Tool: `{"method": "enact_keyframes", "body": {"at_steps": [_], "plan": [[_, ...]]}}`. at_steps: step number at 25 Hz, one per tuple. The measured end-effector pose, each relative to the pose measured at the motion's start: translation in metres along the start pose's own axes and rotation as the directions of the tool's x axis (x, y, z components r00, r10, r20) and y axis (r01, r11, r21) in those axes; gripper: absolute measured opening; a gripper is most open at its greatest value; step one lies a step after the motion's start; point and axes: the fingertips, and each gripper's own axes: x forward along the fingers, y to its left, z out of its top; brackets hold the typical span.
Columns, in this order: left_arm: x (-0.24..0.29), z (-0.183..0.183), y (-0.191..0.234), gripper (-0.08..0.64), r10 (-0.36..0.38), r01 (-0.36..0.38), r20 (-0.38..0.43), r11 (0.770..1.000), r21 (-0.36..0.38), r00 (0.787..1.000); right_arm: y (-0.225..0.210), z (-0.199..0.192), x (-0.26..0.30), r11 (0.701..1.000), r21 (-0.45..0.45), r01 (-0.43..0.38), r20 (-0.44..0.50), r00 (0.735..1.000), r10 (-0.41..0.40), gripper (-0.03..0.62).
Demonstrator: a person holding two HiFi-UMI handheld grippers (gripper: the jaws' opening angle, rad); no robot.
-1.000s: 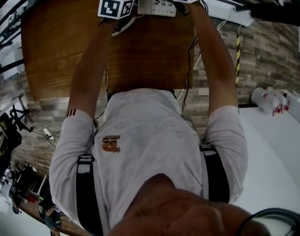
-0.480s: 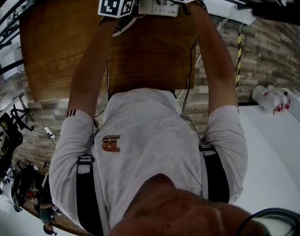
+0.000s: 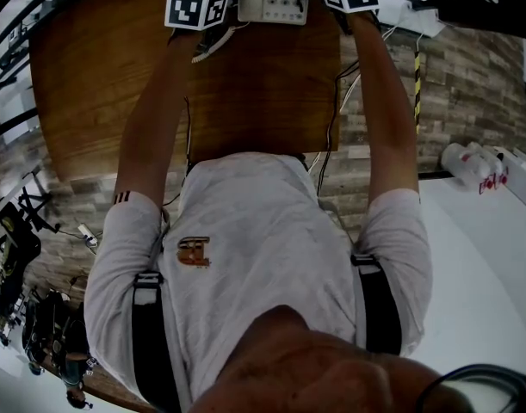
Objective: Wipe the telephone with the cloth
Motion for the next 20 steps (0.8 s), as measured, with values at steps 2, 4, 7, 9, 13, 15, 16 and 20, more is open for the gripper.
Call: {"method": "enact_keyframes", "body": {"at_steps": [2,4,7,9,13,15,16,20], "plan": [[0.001,0.000,0.001,0.127,0.000,0.000,0.001,1.000,0.000,1.000,-0.007,-0.005,-0.009,1.000,0.016,0.020,0.012,1.000,-0.020,0.072],[0.000,-0.001,0.001,0.127,-0.001,0.001,0.002,1.000,0.000,1.000,-0.007,-0.006,-0.020,0.999,0.029,0.026,0.038,0.999,-0.027,0.072],[-0.001,0.000,0.001,0.127,0.000,0.000,0.004,1.000,0.001,1.000,0.005,0.001,-0.032,0.999,0.043,0.003,0.093,0.996,-0.007,0.072],[-0.001,0.000,0.001,0.127,0.002,-0.002,0.005,1.000,0.000,1.000,0.020,0.007,-0.033,0.998,0.051,-0.037,0.129,0.991,0.030,0.072],[0.001,-0.004,-0.001,0.127,0.000,0.000,0.006,1.000,-0.007,1.000,0.064,0.021,-0.028,0.984,0.089,-0.157,0.197,0.971,0.137,0.072],[0.001,-0.005,-0.002,0.127,-0.002,0.002,0.004,1.000,-0.007,1.000,0.086,0.027,-0.021,0.970,0.110,-0.216,0.215,0.958,0.189,0.072],[0.001,-0.005,-0.002,0.127,-0.002,0.002,0.002,1.000,-0.007,1.000,0.094,0.028,-0.017,0.965,0.115,-0.235,0.211,0.955,0.207,0.072],[0.001,-0.005,-0.001,0.129,-0.003,0.003,0.000,1.000,-0.009,1.000,0.109,0.019,0.004,0.963,0.127,-0.239,0.154,0.963,0.219,0.072]]}}
